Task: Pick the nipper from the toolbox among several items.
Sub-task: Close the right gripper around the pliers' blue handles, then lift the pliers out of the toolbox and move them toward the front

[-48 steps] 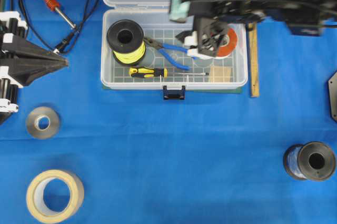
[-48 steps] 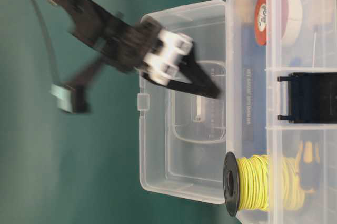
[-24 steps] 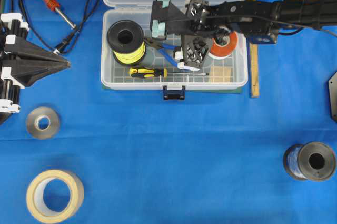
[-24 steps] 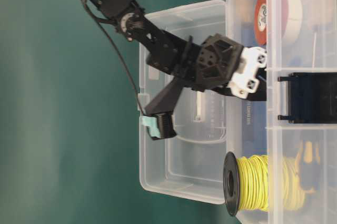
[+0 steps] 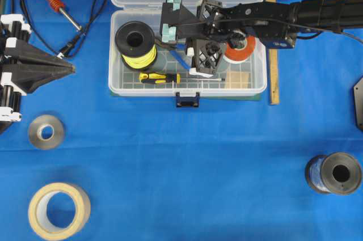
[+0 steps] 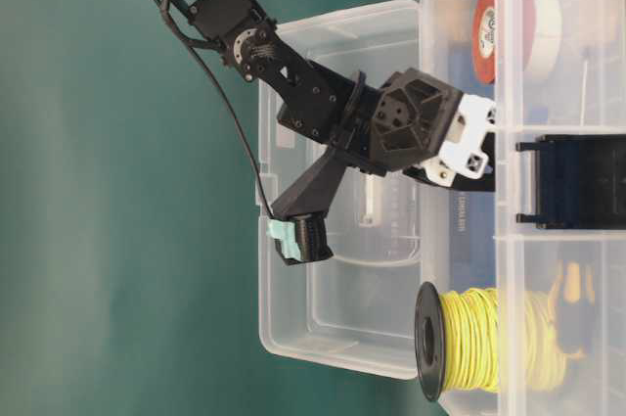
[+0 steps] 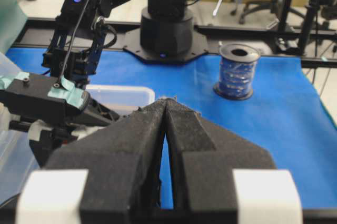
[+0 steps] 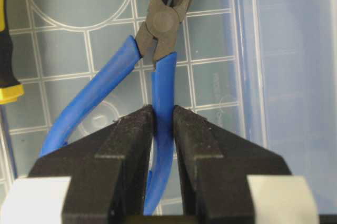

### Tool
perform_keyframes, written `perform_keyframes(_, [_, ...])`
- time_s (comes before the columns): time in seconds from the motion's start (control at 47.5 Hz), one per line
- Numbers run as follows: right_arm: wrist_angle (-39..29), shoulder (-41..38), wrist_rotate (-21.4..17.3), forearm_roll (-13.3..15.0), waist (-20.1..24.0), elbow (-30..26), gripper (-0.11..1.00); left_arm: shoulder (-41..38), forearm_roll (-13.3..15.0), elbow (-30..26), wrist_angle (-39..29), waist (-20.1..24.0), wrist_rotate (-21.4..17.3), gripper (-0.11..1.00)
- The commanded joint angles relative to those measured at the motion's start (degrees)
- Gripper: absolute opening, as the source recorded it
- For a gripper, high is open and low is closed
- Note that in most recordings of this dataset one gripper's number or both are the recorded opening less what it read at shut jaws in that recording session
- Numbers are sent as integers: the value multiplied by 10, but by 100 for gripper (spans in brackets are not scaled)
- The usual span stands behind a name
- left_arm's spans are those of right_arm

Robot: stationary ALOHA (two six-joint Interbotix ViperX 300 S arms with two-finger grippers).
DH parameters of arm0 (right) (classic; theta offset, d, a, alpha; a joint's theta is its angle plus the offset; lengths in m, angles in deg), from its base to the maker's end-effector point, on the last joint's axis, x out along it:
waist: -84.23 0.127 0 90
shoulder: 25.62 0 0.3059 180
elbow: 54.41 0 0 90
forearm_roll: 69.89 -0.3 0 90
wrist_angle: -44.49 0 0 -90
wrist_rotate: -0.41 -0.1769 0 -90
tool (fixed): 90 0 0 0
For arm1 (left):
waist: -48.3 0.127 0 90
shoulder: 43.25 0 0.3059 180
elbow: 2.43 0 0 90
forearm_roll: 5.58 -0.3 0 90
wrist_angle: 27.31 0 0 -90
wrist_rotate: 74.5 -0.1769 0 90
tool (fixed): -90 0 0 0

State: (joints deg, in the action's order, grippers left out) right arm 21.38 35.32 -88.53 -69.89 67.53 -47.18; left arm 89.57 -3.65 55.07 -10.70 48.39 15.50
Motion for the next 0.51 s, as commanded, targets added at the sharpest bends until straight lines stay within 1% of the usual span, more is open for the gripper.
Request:
perform_keyframes(0.0, [4,54,-1,-1,-1,-4,13,-3,2,-6,2,0,1,0])
perform_keyframes(0.295, [-13,166,-4,4,-6,10,13,-2,1,-6,2,0,1,0])
perform_keyframes(0.379, [-24,198,-8,4,0,17,13,-2,2,-6,3,0,1,0])
perform_keyframes(0.484, [-28,246,-10,4,20,37,13,-2,2,-6,2,-1,1,0])
